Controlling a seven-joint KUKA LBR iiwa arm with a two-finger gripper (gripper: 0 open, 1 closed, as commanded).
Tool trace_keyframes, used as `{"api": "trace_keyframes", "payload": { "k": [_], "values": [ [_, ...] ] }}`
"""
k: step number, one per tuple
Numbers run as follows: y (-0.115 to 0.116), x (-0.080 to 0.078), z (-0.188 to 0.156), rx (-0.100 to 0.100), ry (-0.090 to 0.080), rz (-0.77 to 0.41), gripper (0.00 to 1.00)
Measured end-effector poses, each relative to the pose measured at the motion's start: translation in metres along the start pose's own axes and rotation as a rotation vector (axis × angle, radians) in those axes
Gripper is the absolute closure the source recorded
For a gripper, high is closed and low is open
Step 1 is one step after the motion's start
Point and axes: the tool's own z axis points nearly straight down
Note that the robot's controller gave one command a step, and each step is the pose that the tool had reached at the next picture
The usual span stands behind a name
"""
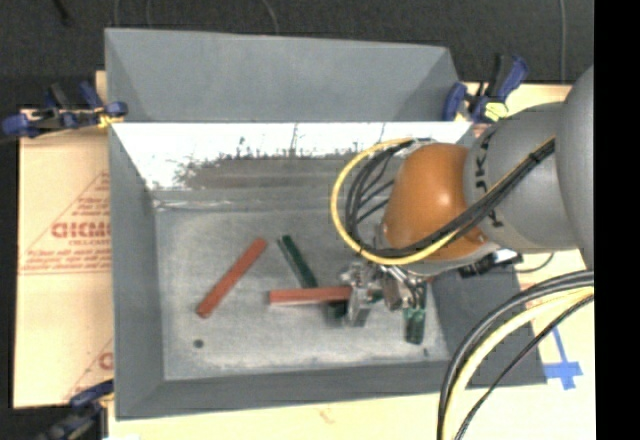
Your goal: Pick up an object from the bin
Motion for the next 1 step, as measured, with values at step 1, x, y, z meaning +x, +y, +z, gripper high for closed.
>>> {"api": "trace_keyframes", "payload": {
  "k": [1],
  "values": [
    [-0.0284, 0.0293, -0.1254, 0.000, -0.001, 0.044, 1.00]
  ]
}}
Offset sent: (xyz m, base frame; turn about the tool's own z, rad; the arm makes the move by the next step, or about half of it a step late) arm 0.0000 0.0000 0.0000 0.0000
